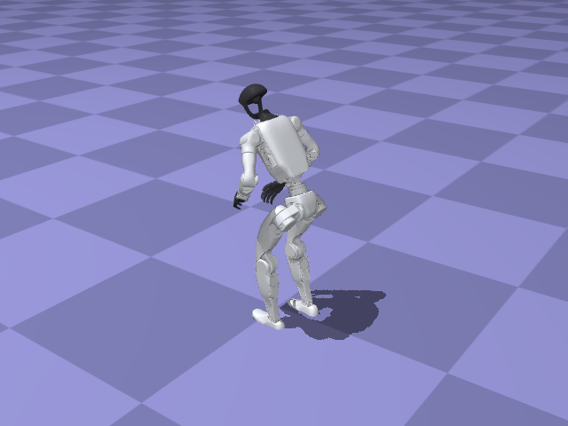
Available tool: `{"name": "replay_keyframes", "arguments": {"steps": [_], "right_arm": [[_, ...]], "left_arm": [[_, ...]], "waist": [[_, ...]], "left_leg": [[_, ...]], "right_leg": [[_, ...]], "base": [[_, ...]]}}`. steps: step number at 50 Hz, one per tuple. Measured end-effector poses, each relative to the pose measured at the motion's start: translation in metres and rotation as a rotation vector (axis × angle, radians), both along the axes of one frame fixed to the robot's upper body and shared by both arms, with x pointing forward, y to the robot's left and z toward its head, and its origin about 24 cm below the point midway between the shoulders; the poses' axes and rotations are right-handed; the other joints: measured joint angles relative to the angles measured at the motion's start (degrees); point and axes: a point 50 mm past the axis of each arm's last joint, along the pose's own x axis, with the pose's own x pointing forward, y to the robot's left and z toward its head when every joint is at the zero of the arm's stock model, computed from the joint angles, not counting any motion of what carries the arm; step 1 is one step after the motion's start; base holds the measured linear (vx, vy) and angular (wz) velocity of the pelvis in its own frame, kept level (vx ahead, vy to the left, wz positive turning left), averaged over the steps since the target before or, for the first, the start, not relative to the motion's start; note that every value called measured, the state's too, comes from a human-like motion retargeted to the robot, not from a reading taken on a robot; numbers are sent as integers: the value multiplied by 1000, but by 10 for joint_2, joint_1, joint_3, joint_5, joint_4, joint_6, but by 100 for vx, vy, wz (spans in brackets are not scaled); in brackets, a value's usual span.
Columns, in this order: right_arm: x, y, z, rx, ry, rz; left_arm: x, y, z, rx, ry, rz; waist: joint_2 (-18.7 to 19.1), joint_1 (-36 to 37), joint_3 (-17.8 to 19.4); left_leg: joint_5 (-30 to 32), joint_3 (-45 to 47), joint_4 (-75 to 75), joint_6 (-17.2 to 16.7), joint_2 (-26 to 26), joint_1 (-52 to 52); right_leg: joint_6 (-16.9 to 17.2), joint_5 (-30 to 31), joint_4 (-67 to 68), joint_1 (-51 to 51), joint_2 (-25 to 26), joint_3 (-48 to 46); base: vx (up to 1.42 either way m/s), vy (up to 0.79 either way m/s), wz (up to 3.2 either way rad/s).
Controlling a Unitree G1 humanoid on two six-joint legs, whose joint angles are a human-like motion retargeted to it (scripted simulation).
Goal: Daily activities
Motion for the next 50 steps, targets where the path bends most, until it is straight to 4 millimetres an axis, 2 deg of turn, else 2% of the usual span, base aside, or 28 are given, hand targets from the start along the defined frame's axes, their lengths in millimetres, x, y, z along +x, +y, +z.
{"name": "replay_keyframes", "arguments": {"steps": [2,4,7,11,14,15,16,18,20,25,27,30,32,35,38,40,42,44,47,50], "right_arm": [[0,-1,0,13,15,2],[3,-4,5,18,18,2],[11,-11,8,8,40,-7],[23,-18,2,3,106,-55],[28,-17,-1,42,137,-95],[30,-16,-1,66,137,-105],[29,-14,2,98,124,-113],[29,-9,11,168,78,-121],[28,-3,29,255,-8,-116],[25,-1,84,403,-262,-87],[24,-4,93,399,-308,-80],[21,-12,79,372,-251,-99],[15,-15,46,337,-109,-131],[-4,-21,-12,264,152,-181],[-29,-29,-62,166,401,-207],[-42,-35,-81,109,517,-207],[-48,-40,-87,86,561,-213],[-49,-42,-86,93,548,-223],[-35,-40,-68,151,439,-234],[-19,-32,-44,222,301,-234]], "left_arm": [[-6,-4,-13,-10,74,-19],[-15,-5,-33,-10,180,-36],[-27,2,-52,2,298,-41],[-30,16,-67,-19,411,10],[-32,24,-78,-87,482,94],[-32,27,-81,-116,498,125],[-33,28,-83,-142,508,154],[-36,30,-87,-200,521,215],[-40,30,-87,-256,518,270],[-36,36,-70,-335,423,350],[-30,37,-59,-337,366,344],[-20,36,-42,-312,295,294],[-14,35,-35,-281,266,258],[-11,35,-33,-248,268,216],[-11,37,-37,-238,289,201],[-10,40,-37,-234,294,200],[-11,42,-38,-233,295,214],[-16,44,-44,-230,314,237],[-24,49,-63,-229,390,297],[-42,51,-98,-236,549,376]], "waist": [[3,-3,-3],[9,-10,-8],[18,-21,-23],[28,-35,-44],[31,-47,-65],[31,-51,-72],[30,-54,-78],[26,-58,-88],[23,-57,-93],[21,-33,-79],[19,-27,-71],[14,-20,-70],[9,-15,-81],[2,-3,-103],[-2,-6,-132],[-1,-18,-150],[6,-26,-162],[13,-31,-171],[21,-29,-167],[26,-22,-154]], "left_leg": [[-1,-7,8,-1,-7,1],[2,-16,6,-3,-14,5],[17,-28,-12,-10,-23,11],[92,-6,-105,-22,-20,46],[211,28,-156,-46,-4,50],[260,45,-157,-52,5,43],[280,57,-130,-54,13,24],[286,76,-46,-48,28,-23],[247,94,99,-26,61,-83],[137,84,540,64,181,-231],[114,71,646,85,203,-274],[115,59,672,83,188,-305],[132,65,595,67,158,-290],[177,69,410,29,105,-235],[273,57,205,-21,47,-174],[339,42,110,-51,15,-142],[350,32,80,-53,7,-126],[317,29,89,-37,14,-125],[250,33,126,-9,38,-136],[240,23,166,-24,55,-151]], "right_leg": [[18,21,22,-9,5,19],[54,48,40,-19,22,58],[95,56,62,-32,44,93],[101,88,63,-41,47,93],[101,142,32,-48,54,88],[101,163,18,-51,57,86],[101,176,7,-53,60,83],[101,183,-3,-60,61,78],[84,156,2,-67,72,67],[-9,-15,103,-95,111,32],[-33,-63,146,-110,111,19],[-39,-74,178,-116,97,2],[-18,-39,168,-106,91,2],[23,23,149,-89,96,21],[52,125,190,-98,84,23],[65,165,256,-126,76,25],[63,160,349,-165,74,23],[54,137,449,-211,76,20],[38,110,550,-277,85,14],[26,102,543,-309,110,10]], "base": [[3,-3,74],[3,-5,93],[2,-7,87],[-1,-12,86],[-4,-15,97],[-7,-16,103],[-8,-15,99],[-10,-10,79],[-10,-11,49],[-9,-13,25],[-2,-10,45],[7,-2,55],[18,6,48],[25,9,33],[26,6,45],[23,3,52],[20,1,28],[17,-1,6],[14,-6,-14],[14,-11,-12]]}}
